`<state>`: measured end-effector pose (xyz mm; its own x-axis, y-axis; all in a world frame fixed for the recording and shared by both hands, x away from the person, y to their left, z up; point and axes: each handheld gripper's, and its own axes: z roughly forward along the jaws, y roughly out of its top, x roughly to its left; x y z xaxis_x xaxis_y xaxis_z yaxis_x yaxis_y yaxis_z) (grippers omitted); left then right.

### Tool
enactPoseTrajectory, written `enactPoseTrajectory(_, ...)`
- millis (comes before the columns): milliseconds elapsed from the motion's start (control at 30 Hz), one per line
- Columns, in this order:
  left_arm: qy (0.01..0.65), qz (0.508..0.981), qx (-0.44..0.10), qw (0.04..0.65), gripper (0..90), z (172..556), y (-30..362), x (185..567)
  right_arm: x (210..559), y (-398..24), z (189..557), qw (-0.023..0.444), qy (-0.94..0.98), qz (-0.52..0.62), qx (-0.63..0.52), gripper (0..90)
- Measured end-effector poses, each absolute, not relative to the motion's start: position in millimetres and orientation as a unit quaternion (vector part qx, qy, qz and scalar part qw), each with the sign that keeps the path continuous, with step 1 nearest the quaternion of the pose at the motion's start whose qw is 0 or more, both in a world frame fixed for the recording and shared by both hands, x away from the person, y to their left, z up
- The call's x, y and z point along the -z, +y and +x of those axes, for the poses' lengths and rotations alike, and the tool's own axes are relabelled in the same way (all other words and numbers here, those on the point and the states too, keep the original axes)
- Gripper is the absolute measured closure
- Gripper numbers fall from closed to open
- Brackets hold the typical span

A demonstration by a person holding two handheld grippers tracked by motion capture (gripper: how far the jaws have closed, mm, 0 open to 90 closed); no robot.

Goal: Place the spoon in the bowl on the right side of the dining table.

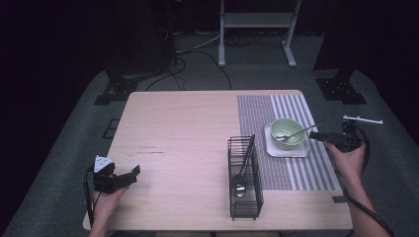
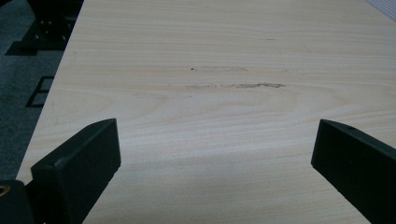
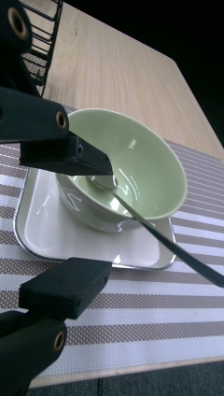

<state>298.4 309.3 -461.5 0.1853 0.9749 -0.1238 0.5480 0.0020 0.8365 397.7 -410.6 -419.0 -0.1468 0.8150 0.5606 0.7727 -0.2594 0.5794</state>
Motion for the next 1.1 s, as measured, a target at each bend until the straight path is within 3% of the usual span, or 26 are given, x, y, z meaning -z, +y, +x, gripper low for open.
enactPoseTrajectory(1100,0.583,0.655,-0.262,0.404,0.4,299,309,462,435,-397,366,0.022,0.636,0.638,-0.434,42.2)
